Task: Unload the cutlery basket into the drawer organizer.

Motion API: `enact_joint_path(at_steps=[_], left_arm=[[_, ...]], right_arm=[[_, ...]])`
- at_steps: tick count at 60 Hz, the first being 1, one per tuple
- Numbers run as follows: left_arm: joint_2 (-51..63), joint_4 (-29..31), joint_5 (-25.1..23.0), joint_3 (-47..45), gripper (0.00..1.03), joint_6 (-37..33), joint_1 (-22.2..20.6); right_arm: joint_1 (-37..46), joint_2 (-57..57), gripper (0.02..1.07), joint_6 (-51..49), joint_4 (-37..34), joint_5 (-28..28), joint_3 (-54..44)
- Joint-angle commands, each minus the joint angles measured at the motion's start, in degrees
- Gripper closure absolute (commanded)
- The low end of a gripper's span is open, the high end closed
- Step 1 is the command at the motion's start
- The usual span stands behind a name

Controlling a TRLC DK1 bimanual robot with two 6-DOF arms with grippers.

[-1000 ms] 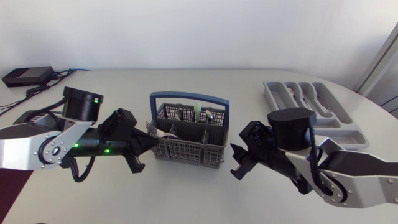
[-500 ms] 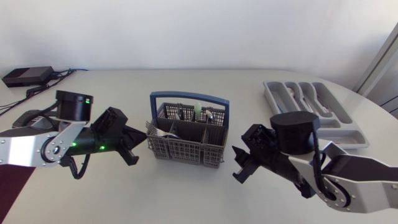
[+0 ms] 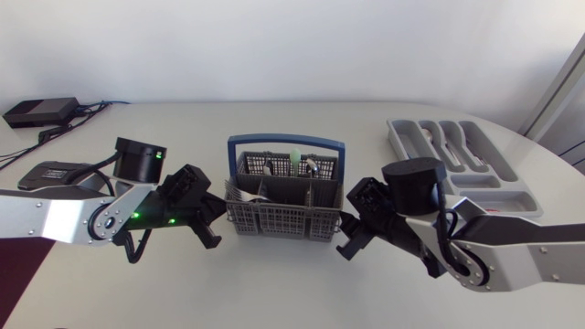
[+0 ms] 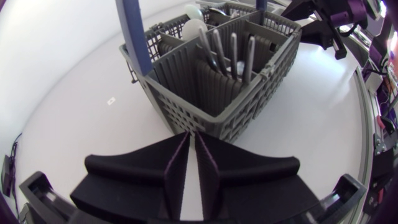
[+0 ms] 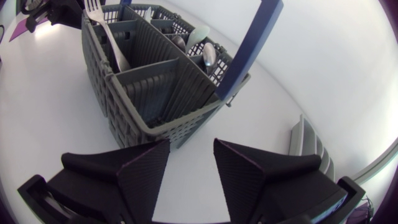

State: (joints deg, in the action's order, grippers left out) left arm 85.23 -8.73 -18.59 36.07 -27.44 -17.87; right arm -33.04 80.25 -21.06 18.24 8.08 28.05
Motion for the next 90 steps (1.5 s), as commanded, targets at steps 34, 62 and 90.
enact_joint_path(at_steps=[34,62,90], left_arm=[[-3.84,-3.22,2.94,-1.36,0.75,-0.07,0.91],[-19.05,0.21,3.38,-6.19,0.59,2.13,1.17],[-18.26,-5.07,3.91,-9.80,0.57,3.18,3.28]], right_arm=[[3.42,-9.50,0.46,-1.35,-2.24,2.82,-1.33],[-11.17,-18.81,0.46,1.99,-11.65,7.30,2.62],[-21.98,2.37,0.46,2.43,-0.31,9.59,12.82]])
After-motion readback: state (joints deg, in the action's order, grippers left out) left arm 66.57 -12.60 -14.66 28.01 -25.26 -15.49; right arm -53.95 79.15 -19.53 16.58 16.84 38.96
